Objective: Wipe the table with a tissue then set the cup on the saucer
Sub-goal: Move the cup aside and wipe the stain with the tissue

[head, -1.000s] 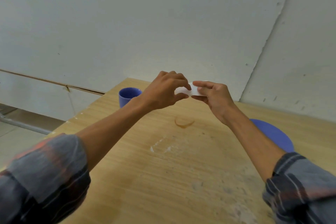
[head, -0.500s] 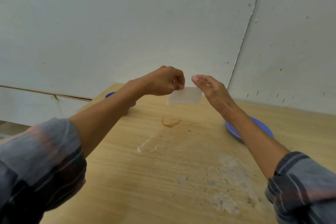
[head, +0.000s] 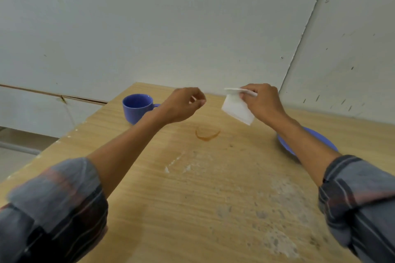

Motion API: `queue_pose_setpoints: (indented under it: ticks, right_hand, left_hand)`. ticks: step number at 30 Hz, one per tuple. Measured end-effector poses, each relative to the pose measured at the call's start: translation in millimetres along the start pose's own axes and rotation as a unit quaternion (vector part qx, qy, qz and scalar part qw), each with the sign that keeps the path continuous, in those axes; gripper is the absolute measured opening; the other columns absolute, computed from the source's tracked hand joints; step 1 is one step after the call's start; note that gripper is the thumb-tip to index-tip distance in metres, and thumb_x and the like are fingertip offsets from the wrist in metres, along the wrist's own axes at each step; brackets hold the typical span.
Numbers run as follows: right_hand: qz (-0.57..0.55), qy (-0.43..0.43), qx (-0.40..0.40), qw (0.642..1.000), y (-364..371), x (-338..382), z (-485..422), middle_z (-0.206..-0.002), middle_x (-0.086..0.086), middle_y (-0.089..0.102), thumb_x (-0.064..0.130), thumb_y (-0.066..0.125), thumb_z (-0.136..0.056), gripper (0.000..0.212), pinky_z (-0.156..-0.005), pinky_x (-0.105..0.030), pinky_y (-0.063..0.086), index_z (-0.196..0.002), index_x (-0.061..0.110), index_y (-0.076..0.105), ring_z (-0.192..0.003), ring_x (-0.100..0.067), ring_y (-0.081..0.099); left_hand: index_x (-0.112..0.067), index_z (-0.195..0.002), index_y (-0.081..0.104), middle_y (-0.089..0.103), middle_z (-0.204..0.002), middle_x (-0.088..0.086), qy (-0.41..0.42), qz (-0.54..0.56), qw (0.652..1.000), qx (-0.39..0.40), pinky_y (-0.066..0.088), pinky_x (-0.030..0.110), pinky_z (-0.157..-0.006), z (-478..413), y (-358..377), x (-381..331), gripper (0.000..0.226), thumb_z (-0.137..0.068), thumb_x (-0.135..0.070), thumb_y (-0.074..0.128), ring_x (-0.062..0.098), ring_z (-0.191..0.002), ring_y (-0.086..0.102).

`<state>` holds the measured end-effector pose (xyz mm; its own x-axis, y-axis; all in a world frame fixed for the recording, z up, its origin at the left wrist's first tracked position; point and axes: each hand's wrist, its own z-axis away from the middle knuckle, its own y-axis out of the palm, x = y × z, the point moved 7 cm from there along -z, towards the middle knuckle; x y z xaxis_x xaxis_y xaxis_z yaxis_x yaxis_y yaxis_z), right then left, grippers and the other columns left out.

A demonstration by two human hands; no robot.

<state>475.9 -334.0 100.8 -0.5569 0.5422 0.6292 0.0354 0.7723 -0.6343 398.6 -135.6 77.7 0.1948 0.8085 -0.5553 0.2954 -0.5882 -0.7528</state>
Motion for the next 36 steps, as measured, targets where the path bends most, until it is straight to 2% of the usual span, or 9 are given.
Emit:
queue_pose_setpoints:
  ticks: [4, 8, 11, 16, 23, 26, 29, 33, 36]
  right_hand:
    - [0.052, -0.028, -0.035, 0.998, 18.9, -15.1, -8.7, -0.104, -0.007, 0.073, 0.014, 0.049, -0.093, 0.027, -0.080, -0.026, 0.044, -0.110, 0.017, 0.070, -0.096, -0.026, 0.064]
    - [0.095, -0.039, 0.112, 0.988, 78.0, -32.0, 8.9, -0.114, -0.012, 0.070, 0.009, 0.044, -0.096, 0.033, -0.079, -0.025, 0.044, -0.120, 0.016, 0.065, -0.099, -0.027, 0.065]
    - [0.104, -0.027, 0.175, 0.979, 100.1, -41.9, 26.5, -0.131, -0.013, 0.061, 0.009, 0.041, -0.097, 0.036, -0.101, -0.034, 0.043, -0.125, 0.018, 0.062, -0.120, -0.030, 0.057]
    - [0.135, -0.017, 0.219, 0.966, 102.3, -43.9, 47.9, -0.141, -0.015, 0.052, 0.009, 0.040, -0.096, 0.045, -0.108, -0.035, 0.037, -0.133, 0.030, 0.054, -0.128, -0.034, 0.049]
    - [0.144, -0.094, 0.257, 0.951, 85.0, -21.9, 92.9, -0.146, 0.001, 0.047, 0.000, 0.039, -0.093, 0.050, -0.116, -0.029, 0.026, -0.134, 0.024, 0.053, -0.137, -0.022, 0.042]
    - [0.135, -0.113, 0.296, 0.939, 74.8, -14.3, 104.5, -0.143, 0.000, 0.050, -0.002, 0.041, -0.093, 0.047, -0.112, -0.020, 0.028, -0.131, 0.021, 0.057, -0.133, -0.018, 0.046]
    - [0.070, -0.060, 0.331, 0.939, 58.3, -11.7, 99.0, -0.127, 0.008, 0.063, 0.004, 0.048, -0.095, 0.038, -0.088, 0.000, 0.035, -0.119, 0.028, 0.066, -0.116, -0.007, 0.055]
    - [-0.121, 0.068, 0.177, 0.974, 26.9, -24.6, 56.3, -0.099, 0.014, 0.068, 0.012, 0.050, -0.097, 0.031, -0.090, -0.025, 0.046, -0.109, 0.036, 0.065, -0.098, -0.010, 0.060]
    - [-0.042, 0.081, 0.057, 0.994, 25.0, -40.9, 27.8, -0.112, -0.004, 0.069, 0.012, 0.044, -0.097, 0.032, -0.083, -0.025, 0.042, -0.119, 0.021, 0.066, -0.098, -0.016, 0.060]
  left_hand:
    - [-0.018, -0.116, 0.062, 0.061, -0.122, 0.001, -0.040, -0.054, 0.998, 0.014, 0.040, 0.028, -0.091, 16.7, 30.6, 43.9, 0.025, -0.097, -0.027, 0.049, 0.017, -0.113, 0.056]
    - [-0.020, -0.126, 0.055, 0.054, -0.134, 0.003, -0.062, -0.099, 0.993, 0.020, 0.037, 0.044, -0.105, 30.9, 48.3, 67.4, 0.032, -0.097, -0.029, 0.043, 0.021, -0.124, 0.049]
    - [-0.021, -0.125, 0.055, 0.055, -0.133, 0.002, -0.050, -0.116, 0.992, 0.006, 0.036, 0.044, -0.105, 33.6, 51.2, 68.1, 0.034, -0.098, -0.033, 0.041, 0.020, -0.123, 0.049]
    - [-0.020, -0.124, 0.057, 0.056, -0.132, 0.000, -0.049, -0.138, 0.989, 0.007, 0.035, 0.042, -0.105, 32.9, 53.2, 67.8, 0.034, -0.098, -0.032, 0.039, 0.018, -0.122, 0.048]
    - [-0.020, -0.123, 0.056, 0.056, -0.132, 0.001, -0.053, -0.152, 0.987, 0.011, 0.035, 0.041, -0.103, 35.8, 53.2, 66.0, 0.033, -0.097, -0.032, 0.039, 0.019, -0.121, 0.050]
    - [-0.020, -0.123, 0.056, 0.056, -0.133, 0.002, -0.056, -0.151, 0.987, 0.017, 0.035, 0.041, -0.104, 35.9, 53.0, 65.3, 0.034, -0.096, -0.032, 0.040, 0.019, -0.122, 0.049]
    - [-0.020, -0.124, 0.056, 0.055, -0.134, 0.002, -0.055, -0.151, 0.987, 0.021, 0.035, 0.041, -0.104, 36.1, 54.1, 65.1, 0.034, -0.097, -0.032, 0.040, 0.019, -0.123, 0.049]
    - [-0.020, -0.124, 0.056, 0.055, -0.133, 0.002, -0.054, -0.152, 0.987, 0.015, 0.035, 0.041, -0.104, 36.0, 53.6, 65.2, 0.033, -0.096, -0.030, 0.040, 0.020, -0.122, 0.049]
    - [-0.019, -0.124, 0.056, 0.055, -0.133, 0.002, -0.052, -0.152, 0.987, 0.015, 0.035, 0.042, -0.104, 36.1, 55.8, 66.1, 0.033, -0.096, -0.028, 0.040, 0.021, -0.122, 0.048]
